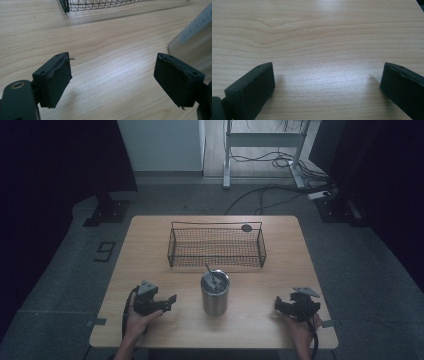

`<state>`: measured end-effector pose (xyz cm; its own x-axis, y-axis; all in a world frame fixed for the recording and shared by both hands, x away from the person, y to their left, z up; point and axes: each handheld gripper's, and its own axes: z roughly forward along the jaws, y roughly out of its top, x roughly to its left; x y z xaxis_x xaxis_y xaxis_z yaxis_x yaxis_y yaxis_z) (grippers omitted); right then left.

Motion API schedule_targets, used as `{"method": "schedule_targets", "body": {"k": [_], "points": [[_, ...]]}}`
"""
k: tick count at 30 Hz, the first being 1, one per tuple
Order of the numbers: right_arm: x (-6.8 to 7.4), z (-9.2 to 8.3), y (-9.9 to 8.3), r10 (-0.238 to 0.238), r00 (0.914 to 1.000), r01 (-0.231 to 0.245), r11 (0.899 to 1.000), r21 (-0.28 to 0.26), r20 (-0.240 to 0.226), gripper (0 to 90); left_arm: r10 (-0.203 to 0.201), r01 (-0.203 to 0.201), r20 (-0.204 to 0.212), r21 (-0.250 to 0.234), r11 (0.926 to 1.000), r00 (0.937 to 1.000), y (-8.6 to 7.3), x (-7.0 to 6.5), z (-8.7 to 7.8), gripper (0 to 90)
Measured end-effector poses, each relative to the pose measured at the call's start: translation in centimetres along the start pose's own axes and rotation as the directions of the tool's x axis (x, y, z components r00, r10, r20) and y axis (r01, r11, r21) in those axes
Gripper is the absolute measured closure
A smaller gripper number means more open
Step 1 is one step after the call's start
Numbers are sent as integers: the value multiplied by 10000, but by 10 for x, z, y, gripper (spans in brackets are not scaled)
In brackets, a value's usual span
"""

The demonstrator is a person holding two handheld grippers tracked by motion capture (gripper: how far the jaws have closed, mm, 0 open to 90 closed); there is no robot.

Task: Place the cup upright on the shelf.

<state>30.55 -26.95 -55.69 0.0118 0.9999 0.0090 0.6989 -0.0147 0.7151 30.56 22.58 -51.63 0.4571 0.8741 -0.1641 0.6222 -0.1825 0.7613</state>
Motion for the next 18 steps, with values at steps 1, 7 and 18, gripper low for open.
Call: {"method": "schedule_targets", "body": {"k": [1, 7, 18], "points": [[0, 0, 0, 0, 10000, 0, 10000, 0, 0, 0, 0, 0, 0, 0, 10000, 10000, 0, 0, 0, 147], [0, 0, 0, -16, 10000, 16, 10000, 16, -5, 0, 692, -686, 331, -197, 9975, 9971, 11, -22, -8, 140], [-1, -1, -1, 18, 10000, -18, 10000, 17, 1, 0, 1390, -1382, 677, -173, 9903, 9880, 23, -55, -9, 122]]}}
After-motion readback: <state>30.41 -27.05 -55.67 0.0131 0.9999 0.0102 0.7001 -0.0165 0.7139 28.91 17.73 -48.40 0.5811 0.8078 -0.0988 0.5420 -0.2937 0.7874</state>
